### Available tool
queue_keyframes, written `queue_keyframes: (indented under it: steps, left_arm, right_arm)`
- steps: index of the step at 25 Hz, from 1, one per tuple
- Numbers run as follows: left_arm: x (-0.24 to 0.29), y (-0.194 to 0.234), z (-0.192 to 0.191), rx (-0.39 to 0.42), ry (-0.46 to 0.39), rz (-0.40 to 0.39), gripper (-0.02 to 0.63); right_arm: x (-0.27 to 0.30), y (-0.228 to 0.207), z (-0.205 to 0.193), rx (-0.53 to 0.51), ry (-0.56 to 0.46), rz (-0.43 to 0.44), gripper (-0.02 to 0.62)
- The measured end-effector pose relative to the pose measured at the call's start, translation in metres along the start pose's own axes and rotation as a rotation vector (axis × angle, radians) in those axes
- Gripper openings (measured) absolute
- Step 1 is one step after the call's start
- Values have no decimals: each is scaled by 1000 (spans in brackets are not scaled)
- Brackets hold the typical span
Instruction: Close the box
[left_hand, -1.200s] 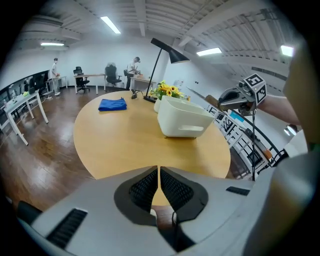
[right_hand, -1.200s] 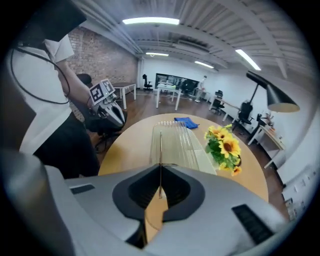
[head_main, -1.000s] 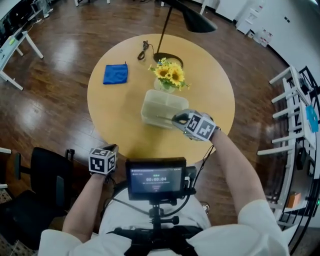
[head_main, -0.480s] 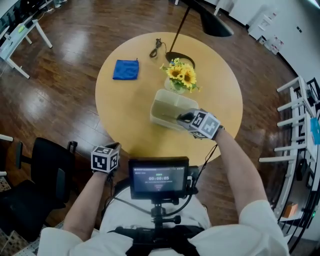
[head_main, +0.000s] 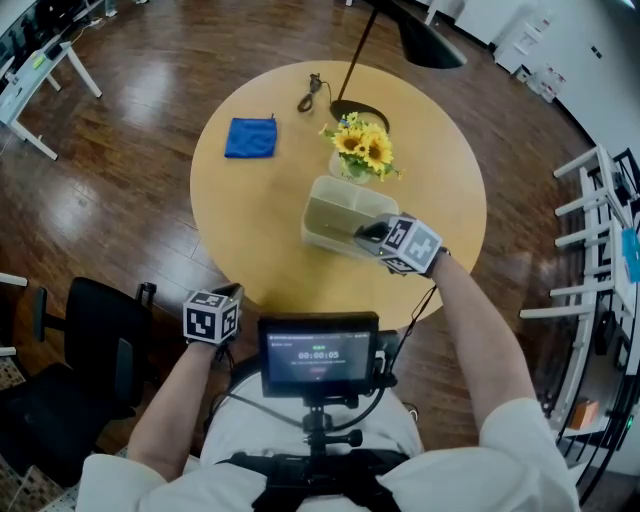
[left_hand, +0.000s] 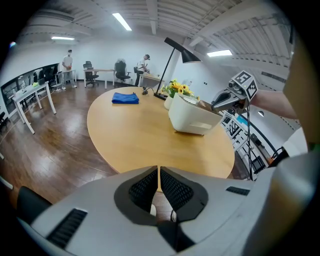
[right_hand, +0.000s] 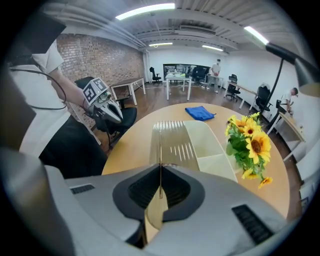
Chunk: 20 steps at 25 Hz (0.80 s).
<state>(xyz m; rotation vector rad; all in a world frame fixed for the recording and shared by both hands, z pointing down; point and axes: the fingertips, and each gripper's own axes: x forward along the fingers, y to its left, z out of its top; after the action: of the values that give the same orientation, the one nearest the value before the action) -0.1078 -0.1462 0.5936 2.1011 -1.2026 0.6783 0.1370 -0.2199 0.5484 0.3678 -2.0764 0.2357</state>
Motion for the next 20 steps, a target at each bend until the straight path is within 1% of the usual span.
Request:
queue_keyframes:
  steps: [6,10,20]
  left_arm:
    - [0,1,-1,3,2,-5,17]
    - [0,1,0,5,1,-10,17]
    - [-1,3,-1,8,3,-14,17]
  right_arm:
    - [2,-2,-3,-14,21,-12,11]
    - [1,1,0,-60,35,-36,11]
    - [4,-2,-5,-65,42,-67,15]
